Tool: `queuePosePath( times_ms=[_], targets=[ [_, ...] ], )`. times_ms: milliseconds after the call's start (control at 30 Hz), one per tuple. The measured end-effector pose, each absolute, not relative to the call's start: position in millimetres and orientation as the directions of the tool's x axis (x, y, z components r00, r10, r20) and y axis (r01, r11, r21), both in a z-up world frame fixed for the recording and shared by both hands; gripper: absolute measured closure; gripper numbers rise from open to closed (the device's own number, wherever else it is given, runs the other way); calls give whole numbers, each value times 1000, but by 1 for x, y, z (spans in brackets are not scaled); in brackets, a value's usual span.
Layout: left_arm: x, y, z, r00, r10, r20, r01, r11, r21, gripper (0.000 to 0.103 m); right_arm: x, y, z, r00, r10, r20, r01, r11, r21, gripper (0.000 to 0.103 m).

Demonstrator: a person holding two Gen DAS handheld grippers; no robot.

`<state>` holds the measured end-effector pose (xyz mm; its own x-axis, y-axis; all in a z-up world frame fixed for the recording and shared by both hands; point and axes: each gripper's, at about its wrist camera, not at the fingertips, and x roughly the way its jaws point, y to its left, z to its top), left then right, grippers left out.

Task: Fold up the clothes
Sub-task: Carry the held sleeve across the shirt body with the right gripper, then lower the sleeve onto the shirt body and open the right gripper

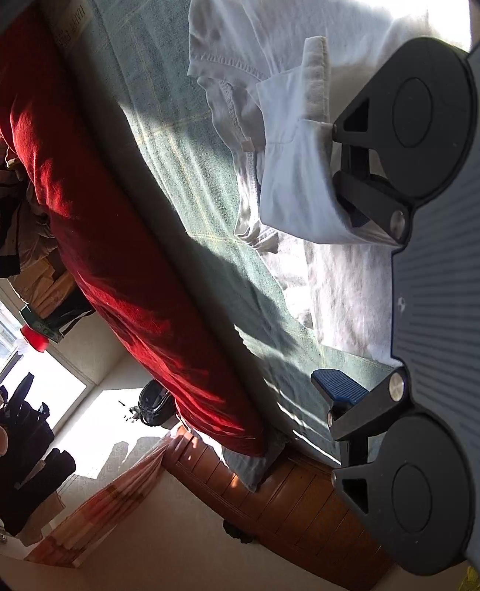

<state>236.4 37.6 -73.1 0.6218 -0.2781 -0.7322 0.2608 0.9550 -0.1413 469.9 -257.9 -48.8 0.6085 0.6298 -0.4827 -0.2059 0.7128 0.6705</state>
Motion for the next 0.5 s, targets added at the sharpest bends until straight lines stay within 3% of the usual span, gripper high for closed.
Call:
queuePosePath(
  times_ms=[167, 500],
  targets=[
    [234, 41, -73, 628, -276, -728, 250, 957, -147, 3, 472, -237, -48, 601, 579, -551, -221, 783, 582, 22],
    [226, 47, -71, 635, -288, -717, 236, 956, -175, 3, 467, -171, -40, 599, 326, -731, -306, 937, 167, 18]
  ],
)
